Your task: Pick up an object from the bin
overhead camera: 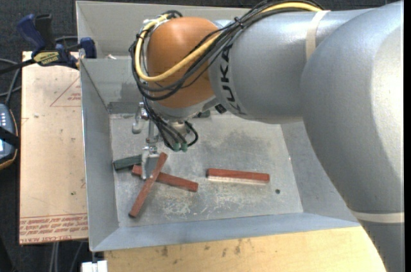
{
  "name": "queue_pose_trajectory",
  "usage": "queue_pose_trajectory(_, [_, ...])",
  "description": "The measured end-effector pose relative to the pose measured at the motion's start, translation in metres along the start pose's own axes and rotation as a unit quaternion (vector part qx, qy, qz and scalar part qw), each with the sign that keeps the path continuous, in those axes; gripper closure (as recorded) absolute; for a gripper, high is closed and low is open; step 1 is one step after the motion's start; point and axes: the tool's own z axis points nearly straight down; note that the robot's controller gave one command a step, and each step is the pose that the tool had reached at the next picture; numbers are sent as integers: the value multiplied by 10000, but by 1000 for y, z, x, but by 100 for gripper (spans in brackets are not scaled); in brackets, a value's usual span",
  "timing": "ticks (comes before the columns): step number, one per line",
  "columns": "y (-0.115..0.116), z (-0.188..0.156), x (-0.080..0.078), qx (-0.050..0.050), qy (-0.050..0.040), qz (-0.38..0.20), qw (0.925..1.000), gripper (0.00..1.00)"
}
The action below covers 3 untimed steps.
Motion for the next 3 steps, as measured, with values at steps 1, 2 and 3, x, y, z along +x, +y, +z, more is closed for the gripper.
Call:
queue_pose_trajectory(1, [6,22,23,1,22,-1808,9835,0])
queue_pose_trajectory(2, [5,20,27,-6,10,-2525,9676,0])
queue_pose_trajectory(3, [3,69,50,-4,6,-3915,9202,0])
